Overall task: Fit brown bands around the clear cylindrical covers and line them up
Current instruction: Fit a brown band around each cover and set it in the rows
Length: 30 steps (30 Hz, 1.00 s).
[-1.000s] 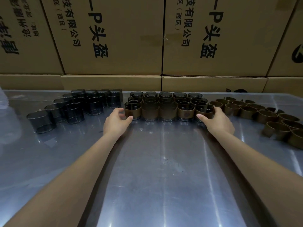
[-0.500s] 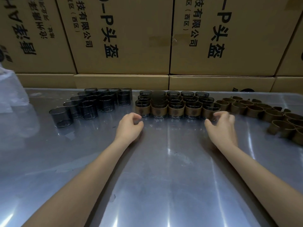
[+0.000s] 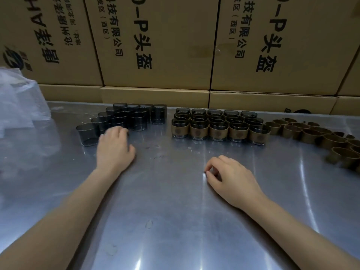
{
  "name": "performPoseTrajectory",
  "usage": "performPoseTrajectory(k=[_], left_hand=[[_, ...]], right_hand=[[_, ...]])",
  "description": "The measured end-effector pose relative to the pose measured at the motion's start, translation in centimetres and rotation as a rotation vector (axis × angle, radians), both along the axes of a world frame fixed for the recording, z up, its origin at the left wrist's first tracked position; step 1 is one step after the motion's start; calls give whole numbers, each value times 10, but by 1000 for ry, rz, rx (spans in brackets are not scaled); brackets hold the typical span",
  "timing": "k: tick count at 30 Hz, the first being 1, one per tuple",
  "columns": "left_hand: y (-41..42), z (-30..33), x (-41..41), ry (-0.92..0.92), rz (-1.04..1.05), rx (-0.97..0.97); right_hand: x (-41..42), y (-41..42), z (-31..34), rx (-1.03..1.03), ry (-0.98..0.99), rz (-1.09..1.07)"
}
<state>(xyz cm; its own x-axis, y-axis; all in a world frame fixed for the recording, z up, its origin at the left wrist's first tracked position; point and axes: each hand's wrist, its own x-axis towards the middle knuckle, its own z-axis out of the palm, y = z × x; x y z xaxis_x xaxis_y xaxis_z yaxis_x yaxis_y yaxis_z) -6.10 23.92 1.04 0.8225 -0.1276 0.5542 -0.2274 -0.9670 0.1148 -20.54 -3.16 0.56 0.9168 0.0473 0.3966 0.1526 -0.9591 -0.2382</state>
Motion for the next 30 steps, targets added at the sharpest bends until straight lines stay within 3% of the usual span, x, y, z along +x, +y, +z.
performPoseTrajectory(k=[2,8,13,17,21,27,30], left_hand=[[19,-1,13,26,143,-26],[39,-6,40,97,304,-87],[33,-7,33,-45,280,-128],[15,-5,3,-27,78,-154],[-19,-5,-38,10,-292,-134],[-102,-3,-97,85,-729,-171],[-146,-4,-110,75,-755,-161]], right_hand=[[1,-3,1,29,13,17],[5,-7,-1,39,41,40],[8,-8,-1,65,55,46],[8,-7,0,75,64,39],[11,-8,-1,104,86,42],[11,-8,3,322,206,48],[12,-14,4,456,221,2]])
